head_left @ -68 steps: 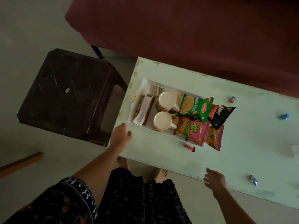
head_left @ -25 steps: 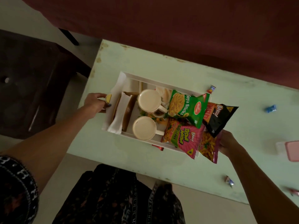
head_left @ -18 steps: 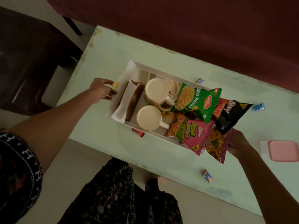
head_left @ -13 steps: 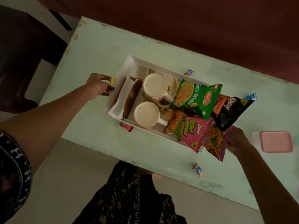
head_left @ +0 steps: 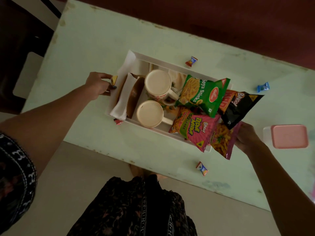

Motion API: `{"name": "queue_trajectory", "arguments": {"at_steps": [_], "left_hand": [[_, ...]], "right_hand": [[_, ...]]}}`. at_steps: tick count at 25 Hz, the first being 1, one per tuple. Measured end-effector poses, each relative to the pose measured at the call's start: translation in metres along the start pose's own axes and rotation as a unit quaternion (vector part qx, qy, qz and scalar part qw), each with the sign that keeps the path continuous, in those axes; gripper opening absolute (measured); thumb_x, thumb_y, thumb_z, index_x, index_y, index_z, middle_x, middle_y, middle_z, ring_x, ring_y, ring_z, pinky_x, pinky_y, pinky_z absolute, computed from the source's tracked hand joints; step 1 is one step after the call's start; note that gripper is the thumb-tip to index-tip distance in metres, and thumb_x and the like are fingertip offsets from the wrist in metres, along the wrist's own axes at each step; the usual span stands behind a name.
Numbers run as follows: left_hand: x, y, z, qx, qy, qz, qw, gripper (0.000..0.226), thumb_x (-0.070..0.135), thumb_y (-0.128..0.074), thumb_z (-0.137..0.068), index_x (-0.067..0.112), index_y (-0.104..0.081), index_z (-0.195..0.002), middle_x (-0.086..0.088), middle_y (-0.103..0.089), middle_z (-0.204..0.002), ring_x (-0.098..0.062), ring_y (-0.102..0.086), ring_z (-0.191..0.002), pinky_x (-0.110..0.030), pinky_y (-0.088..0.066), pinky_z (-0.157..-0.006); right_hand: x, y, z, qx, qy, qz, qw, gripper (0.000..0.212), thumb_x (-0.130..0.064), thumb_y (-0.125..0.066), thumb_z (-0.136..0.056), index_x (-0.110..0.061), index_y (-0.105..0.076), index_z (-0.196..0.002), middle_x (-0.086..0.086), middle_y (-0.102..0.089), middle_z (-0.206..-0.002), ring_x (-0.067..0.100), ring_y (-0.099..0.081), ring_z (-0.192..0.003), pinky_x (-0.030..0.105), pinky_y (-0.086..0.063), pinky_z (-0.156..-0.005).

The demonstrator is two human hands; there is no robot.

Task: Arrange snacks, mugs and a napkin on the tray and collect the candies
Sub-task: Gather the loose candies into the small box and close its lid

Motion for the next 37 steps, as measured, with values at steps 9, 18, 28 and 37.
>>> {"name": "queue_trajectory", "arguments": {"at_steps": [9, 18, 28, 37], "left_hand": [[0.001, -0.003, 0.004, -0.018, 0.007, 0.025, 0.999, 0.034, -0.010, -0.064, -0.075, 0.015, -0.063, -0.098, -0.019, -0.062, -0.096, -0.020, -0.062, -0.066, -0.025, -0.058, -0.049], [-0.001, 0.009, 0.005, 0.007, 0.011, 0.008, 1.000, 0.048, -0.004, -0.072, -0.072, 0.007, -0.058, -0.117, -0.022, -0.063, -0.104, -0.024, -0.062, -0.072, -0.031, -0.060, -0.068], [-0.058, -0.004, 0.151, 0.232, -0.197, 0.132, 0.943, 0.027, 0.018, -0.062, -0.079, 0.043, -0.055, -0.088, -0.001, -0.064, -0.088, -0.010, -0.063, -0.076, -0.025, -0.054, -0.072], [-0.085, -0.259, 0.316, -0.142, -0.244, -0.058, 0.957, 0.021, -0.001, -0.062, -0.081, 0.014, -0.061, -0.095, 0.006, -0.067, -0.087, -0.003, -0.061, -0.080, -0.011, -0.050, -0.060]], "right_hand": [[0.006, 0.000, -0.006, -0.014, -0.012, 0.012, 1.000, 0.026, 0.003, -0.043, -0.092, -0.010, -0.058, -0.075, 0.014, -0.062, -0.080, 0.026, -0.062, -0.075, 0.037, -0.053, -0.072], [0.014, 0.005, 0.011, 0.006, -0.057, -0.071, 0.996, 0.020, -0.003, -0.045, -0.094, -0.013, -0.063, -0.092, 0.009, -0.067, -0.088, 0.022, -0.064, -0.081, 0.032, -0.051, -0.065], [-0.011, 0.088, 0.081, 0.312, 0.110, 0.125, 0.935, 0.021, -0.018, -0.063, -0.085, -0.009, -0.065, -0.104, 0.018, -0.069, -0.104, 0.033, -0.067, -0.085, 0.034, -0.052, -0.086], [-0.012, 0.140, 0.036, 0.368, 0.060, 0.207, 0.905, 0.097, -0.052, -0.074, -0.067, -0.030, -0.019, -0.144, 0.015, 0.002, -0.157, 0.042, -0.019, -0.138, 0.058, -0.037, -0.098]]}}
Point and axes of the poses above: each hand's wrist, its own z-axis away from the middle knuckle, its own y-axis out of the back of the hand, x = y × z, the point moved 6 cm from there along -z, towards the middle knuckle
